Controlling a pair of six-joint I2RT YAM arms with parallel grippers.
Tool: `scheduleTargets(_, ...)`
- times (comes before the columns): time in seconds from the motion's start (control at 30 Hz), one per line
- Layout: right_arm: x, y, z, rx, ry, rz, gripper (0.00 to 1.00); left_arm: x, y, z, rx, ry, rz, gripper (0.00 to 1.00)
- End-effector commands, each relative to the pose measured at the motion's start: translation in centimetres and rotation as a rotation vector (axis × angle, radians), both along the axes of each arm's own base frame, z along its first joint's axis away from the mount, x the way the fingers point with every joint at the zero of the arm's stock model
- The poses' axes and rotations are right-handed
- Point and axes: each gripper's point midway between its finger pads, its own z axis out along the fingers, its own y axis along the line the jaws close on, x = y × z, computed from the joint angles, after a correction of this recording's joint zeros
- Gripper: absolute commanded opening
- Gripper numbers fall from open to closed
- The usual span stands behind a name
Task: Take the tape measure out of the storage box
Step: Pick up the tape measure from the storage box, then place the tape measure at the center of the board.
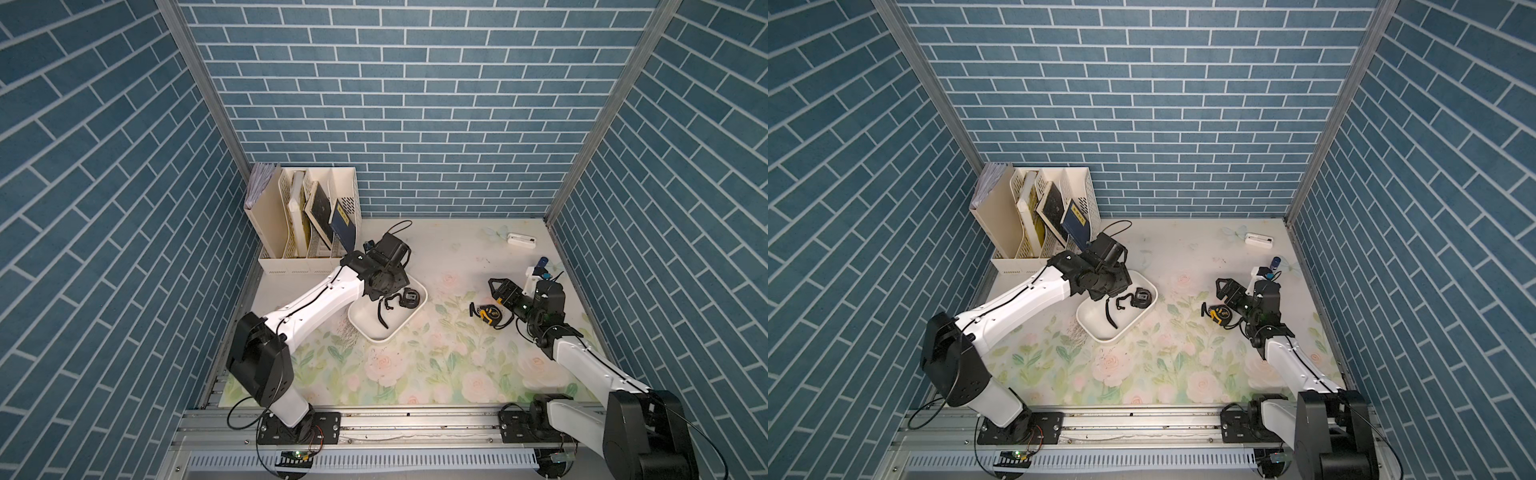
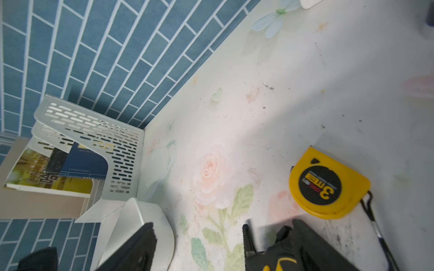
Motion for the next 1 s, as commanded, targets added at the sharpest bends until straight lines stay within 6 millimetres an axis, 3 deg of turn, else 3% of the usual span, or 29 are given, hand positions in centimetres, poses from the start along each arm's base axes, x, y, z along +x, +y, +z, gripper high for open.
scheduleTargets(0.0, 0.1, 1.7, 1.5, 0.023, -0.084, 0.111, 0.92, 0.8, -2.2, 2.3, -0.116, -0.075, -0.072, 0.00)
scheduleTargets(0.2, -0.8, 3.9, 3.4, 0.049, -0.187, 0.257, 0.91, 2.0, -8.6, 8.5, -0.388, -0.271, -0.330, 0.00)
scheduleTargets(0.4, -2.4, 5.7, 5.6, 0.000, -0.301, 0.361, 0.90, 1.9, -11.8, 11.3, -0.522, -0.357, -0.562, 0.00)
scheduleTargets(0.6, -4.3, 6.6, 7.8, -0.063, -0.427, 0.380, 0.89, 3.2, -11.8, 11.6, -0.593, -0.380, -0.642, 0.00)
scheduleTargets(0.77, -5.9, 8.0, 9.9, -0.119, -0.539, 0.397, 0.89, 4.0, -12.3, 10.3, -0.646, -0.342, -0.608, 0.00)
scheduleTargets(0.97, -6.2, 10.4, 10.2, -0.170, -0.601, 0.410, 0.86, 4.6, -12.7, 8.5, -0.675, -0.290, -0.552, 0.00)
